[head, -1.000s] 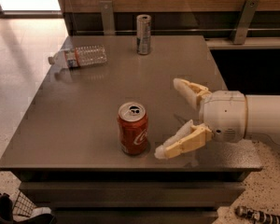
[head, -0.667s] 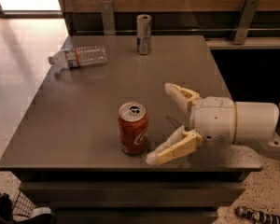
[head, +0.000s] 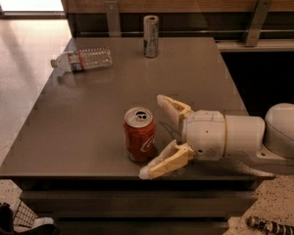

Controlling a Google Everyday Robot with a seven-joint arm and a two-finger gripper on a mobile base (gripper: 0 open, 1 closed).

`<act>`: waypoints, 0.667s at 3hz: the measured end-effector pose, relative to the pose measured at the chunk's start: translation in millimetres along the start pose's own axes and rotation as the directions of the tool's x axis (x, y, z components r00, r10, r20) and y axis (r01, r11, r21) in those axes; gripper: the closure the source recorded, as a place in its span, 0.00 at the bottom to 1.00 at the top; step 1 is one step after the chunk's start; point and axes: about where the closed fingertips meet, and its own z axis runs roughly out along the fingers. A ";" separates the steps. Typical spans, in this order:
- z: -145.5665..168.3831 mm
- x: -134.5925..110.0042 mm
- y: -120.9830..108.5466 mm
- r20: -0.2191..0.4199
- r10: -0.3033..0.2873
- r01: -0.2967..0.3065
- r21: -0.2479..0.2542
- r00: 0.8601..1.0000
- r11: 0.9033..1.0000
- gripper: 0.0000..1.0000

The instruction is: Move coke can near redbull can

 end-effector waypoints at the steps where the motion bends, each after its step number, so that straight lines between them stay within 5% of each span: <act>1: 12.1 9.8 2.1 0.017 -0.013 0.013 -0.026 1.000 1.000 0.18; 2: 14.6 10.1 3.1 0.018 -0.016 0.017 -0.032 1.000 0.999 0.41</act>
Offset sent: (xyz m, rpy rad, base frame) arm 0.0006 0.0108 -0.0114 0.0131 -0.0124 0.0282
